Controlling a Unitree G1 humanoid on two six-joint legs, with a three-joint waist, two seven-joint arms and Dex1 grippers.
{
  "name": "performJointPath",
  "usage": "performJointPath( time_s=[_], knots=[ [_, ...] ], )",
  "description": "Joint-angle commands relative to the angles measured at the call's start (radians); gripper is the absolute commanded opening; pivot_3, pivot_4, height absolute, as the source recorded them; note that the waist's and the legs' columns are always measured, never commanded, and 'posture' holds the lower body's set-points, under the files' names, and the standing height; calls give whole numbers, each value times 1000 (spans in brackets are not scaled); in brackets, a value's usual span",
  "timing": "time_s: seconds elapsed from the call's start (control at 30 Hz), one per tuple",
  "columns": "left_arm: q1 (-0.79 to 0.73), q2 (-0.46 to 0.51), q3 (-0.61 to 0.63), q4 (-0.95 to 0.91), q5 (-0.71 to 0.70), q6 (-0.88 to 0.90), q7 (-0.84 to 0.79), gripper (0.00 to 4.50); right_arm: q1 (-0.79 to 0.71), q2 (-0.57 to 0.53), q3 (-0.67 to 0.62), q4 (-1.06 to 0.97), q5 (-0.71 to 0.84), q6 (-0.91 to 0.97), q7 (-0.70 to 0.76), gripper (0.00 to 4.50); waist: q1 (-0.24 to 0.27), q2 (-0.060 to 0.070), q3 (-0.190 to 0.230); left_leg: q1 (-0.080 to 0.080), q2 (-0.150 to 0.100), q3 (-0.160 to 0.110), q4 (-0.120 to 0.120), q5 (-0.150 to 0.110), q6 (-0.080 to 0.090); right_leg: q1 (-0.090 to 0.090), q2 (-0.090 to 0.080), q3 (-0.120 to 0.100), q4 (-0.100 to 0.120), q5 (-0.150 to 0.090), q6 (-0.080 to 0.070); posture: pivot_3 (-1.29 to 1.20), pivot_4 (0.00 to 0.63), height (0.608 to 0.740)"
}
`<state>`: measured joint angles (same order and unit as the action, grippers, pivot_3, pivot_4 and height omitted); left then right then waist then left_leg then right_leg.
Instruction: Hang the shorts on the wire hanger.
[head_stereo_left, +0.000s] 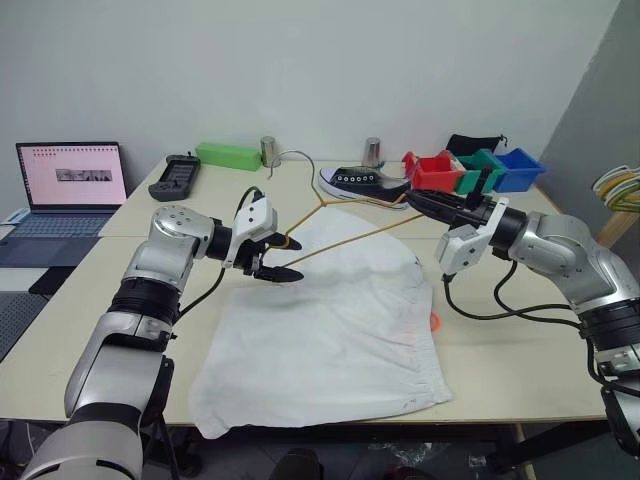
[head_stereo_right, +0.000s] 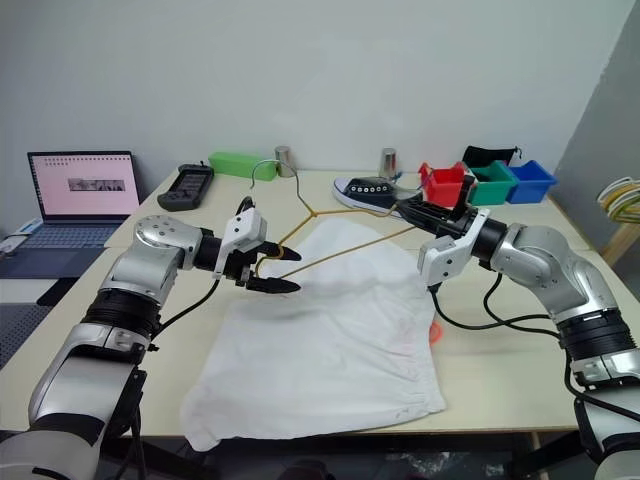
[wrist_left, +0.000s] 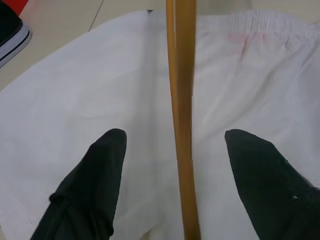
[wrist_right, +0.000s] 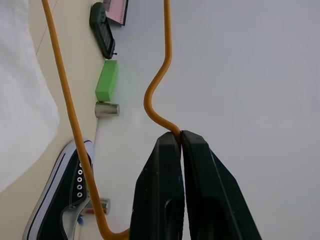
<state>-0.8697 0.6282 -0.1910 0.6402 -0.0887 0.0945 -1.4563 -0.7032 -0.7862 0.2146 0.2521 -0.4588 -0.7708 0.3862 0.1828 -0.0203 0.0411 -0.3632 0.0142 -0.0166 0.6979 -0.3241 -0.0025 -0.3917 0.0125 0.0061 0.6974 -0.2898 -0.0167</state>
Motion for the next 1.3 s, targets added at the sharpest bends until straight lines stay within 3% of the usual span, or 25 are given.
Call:
performJointPath(
  time_s=[0.03, 0.37, 0.6, 0.8, 0.83, 0.97, 1.1, 1.3],
  knots=[
    [-21, -2, 3, -5, 9, -24, 7, 2363, -9, -16, -47, -23, 6, 8, -15, 0, -1, 0, 0, 0, 0, 0, 0, 0, 0, 0, 0, 0, 0, 0, 0, 313, 0, 740],
    [-10, 10, 7, -7, 25, -25, 11, 118, -29, -11, -44, -7, 2, 12, -24, 0, -5, 0, 0, 0, 0, 0, 0, 0, 0, 0, 0, 0, 0, 0, 0, 321, 0, 740],
    [-16, 9, 9, 6, 29, -35, 24, 31, -35, -10, -40, -2, -7, 10, -26, 0, -4, 0, 0, 0, 0, 0, 0, 0, 0, 0, 0, 0, 0, 0, 0, 322, 0, 740],
    [-27, 2, 2, 33, 50, -63, 62, 31, 2, -15, -7, -4, 39, 59, 76, 0, -4, 0, 0, 0, 0, 0, 0, 0, 0, 0, 0, 0, 0, 0, 0, 319, 0, 740],
    [-27, 1, 1, 35, 51, -67, 63, 0, 9, -16, -3, -7, 57, 65, 99, 506, -4, 0, 0, 0, 0, 0, 0, 0, 0, 0, 0, 0, 0, 0, 0, 319, 0, 740],
    [-30, -17, 1, 61, 91, -156, 136, 0, 34, -18, -4, -13, 101, 96, 168, 1221, -2, 0, 0, 0, 0, 0, 0, 0, 0, 0, 0, 0, 0, 0, 0, 315, 0, 740],
    [-35, -26, -5, 92, 140, -239, 215, 0, 52, -25, -15, -45, 146, 141, 237, 2242, 4, 0, 0, 0, 0, 0, 0, 0, 0, 0, 0, 0, 0, 0, 0, 310, 0, 740],
    [-47, -36, -44, 177, 270, -436, 408, 0, 111, -22, -45, -170, 299, 362, 376, 3599, 7, 0, 0, 0, 0, 0, 0, 0, 0, 0, 0, 0, 0, 0, 0, 304, 0, 740]
  ],
)
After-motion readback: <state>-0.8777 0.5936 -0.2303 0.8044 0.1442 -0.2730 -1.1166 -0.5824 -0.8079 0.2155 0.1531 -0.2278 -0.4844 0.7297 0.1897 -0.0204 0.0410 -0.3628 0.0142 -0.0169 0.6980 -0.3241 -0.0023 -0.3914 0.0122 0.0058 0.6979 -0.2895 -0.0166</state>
